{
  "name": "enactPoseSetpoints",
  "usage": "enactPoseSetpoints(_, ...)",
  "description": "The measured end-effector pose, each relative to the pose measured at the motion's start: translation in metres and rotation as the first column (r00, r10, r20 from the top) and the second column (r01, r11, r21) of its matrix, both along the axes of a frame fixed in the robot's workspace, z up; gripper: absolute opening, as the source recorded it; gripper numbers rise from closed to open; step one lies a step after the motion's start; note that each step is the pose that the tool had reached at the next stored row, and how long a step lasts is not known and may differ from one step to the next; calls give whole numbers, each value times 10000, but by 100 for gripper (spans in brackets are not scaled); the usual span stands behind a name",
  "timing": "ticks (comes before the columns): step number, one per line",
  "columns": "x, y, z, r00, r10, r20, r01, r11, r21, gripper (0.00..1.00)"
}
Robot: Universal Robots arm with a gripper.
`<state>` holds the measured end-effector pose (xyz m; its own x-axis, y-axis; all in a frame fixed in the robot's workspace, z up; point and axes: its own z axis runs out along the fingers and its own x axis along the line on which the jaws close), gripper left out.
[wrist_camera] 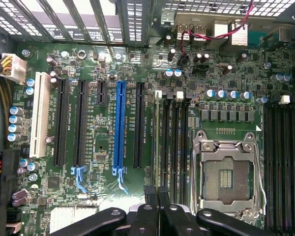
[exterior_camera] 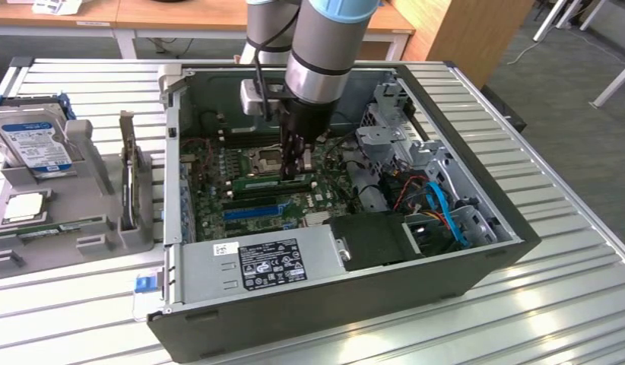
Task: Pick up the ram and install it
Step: 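Insert the ram into the slot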
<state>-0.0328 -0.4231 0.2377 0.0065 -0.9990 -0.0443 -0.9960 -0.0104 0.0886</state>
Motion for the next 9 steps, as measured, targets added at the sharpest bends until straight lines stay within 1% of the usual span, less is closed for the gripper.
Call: enactPoseSetpoints(9,16,-2,0,10000,-31,0,31,10000,0,12)
